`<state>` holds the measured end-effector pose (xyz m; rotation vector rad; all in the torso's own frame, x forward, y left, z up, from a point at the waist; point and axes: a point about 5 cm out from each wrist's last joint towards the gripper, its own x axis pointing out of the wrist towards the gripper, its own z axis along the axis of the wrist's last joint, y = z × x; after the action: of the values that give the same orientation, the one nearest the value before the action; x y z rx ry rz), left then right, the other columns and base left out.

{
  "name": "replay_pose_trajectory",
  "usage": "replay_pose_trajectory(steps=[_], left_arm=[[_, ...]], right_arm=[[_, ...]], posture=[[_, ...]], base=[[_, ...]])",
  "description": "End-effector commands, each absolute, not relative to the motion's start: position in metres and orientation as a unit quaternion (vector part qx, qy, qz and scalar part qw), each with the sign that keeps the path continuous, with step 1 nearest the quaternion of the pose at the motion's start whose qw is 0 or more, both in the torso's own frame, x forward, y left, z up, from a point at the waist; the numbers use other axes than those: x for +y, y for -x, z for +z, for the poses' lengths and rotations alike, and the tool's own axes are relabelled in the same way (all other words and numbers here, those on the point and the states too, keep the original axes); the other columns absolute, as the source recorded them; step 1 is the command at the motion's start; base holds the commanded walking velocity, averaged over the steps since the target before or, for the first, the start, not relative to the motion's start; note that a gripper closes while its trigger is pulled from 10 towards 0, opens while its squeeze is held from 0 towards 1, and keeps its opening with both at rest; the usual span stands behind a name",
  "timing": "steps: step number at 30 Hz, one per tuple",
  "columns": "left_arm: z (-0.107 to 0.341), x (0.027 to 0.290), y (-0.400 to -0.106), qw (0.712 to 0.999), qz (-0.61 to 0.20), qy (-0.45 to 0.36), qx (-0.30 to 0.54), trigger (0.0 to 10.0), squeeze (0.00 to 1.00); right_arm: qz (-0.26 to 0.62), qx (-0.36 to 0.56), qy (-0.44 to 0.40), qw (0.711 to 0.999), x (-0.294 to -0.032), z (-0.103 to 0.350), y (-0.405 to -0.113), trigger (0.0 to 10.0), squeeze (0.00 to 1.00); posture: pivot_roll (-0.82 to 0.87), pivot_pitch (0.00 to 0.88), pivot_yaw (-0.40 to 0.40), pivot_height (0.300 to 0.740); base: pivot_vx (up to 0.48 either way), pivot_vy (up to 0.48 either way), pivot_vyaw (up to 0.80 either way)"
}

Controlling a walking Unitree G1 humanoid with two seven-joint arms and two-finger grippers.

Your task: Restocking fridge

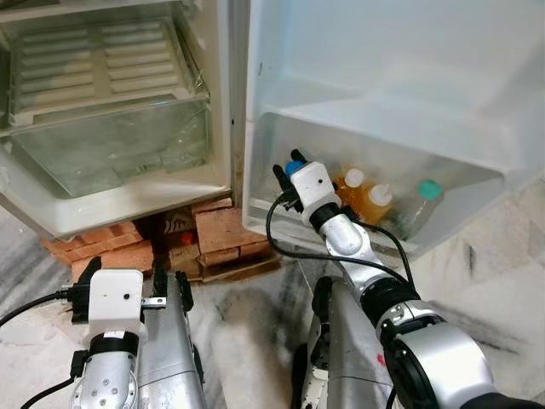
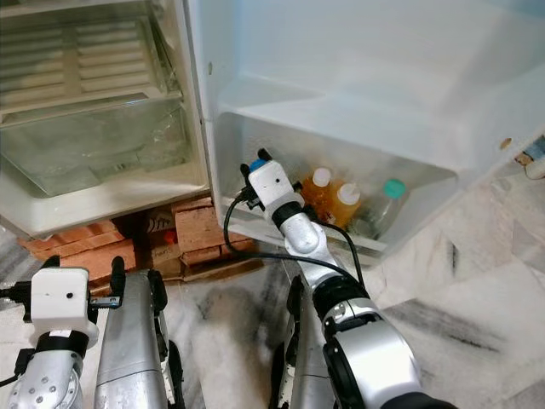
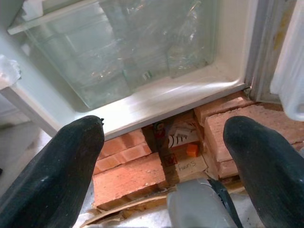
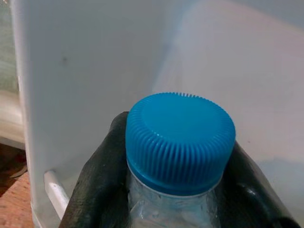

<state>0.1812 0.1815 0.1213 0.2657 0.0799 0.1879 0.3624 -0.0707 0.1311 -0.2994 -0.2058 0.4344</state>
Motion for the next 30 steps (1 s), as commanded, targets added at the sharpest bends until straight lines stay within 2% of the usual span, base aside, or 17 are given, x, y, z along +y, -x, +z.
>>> replay_pose_trajectory(steps=[1, 3, 4, 19, 30], left_arm=[[0.121, 0.180, -0.180, 0.986, 0.091, -0.132, 0.046, 10.0, 0.00], [0.120, 0.180, -0.181, 0.986, 0.091, -0.132, 0.047, 10.0, 0.00], [0.120, 0.179, -0.181, 0.986, 0.090, -0.131, 0.048, 10.0, 0.00], [0.117, 0.175, -0.204, 0.988, 0.078, -0.126, 0.034, 10.0, 0.00], [0.113, 0.174, -0.215, 0.989, 0.076, -0.125, 0.029, 10.0, 0.00]], right_arm=[[0.205, -0.032, 0.136, 0.969, -0.085, 0.106, -0.359, 10.0, 0.00], [0.202, -0.026, 0.128, 0.971, -0.088, 0.106, -0.360, 10.0, 0.00], [0.200, -0.025, 0.122, 0.972, -0.091, 0.106, -0.360, 10.0, 1.00], [0.180, -0.084, 0.129, 0.971, -0.115, 0.132, -0.370, 10.0, 1.00], [0.173, -0.139, 0.101, 0.970, -0.124, 0.153, -0.372, 10.0, 1.00]], posture=[[0.24, 0.283, -0.122, 0.480], [0.24, 0.275, -0.120, 0.480], [0.24, 0.264, -0.119, 0.480], [0.21, 0.187, -0.122, 0.480], [0.20, 0.121, -0.109, 0.480]], base=[[0.000, 0.000, 0.00], [0.000, 0.000, 0.00], [0.000, 0.000, 0.00], [0.000, 0.000, 0.00], [0.000, 0.000, 0.00]])
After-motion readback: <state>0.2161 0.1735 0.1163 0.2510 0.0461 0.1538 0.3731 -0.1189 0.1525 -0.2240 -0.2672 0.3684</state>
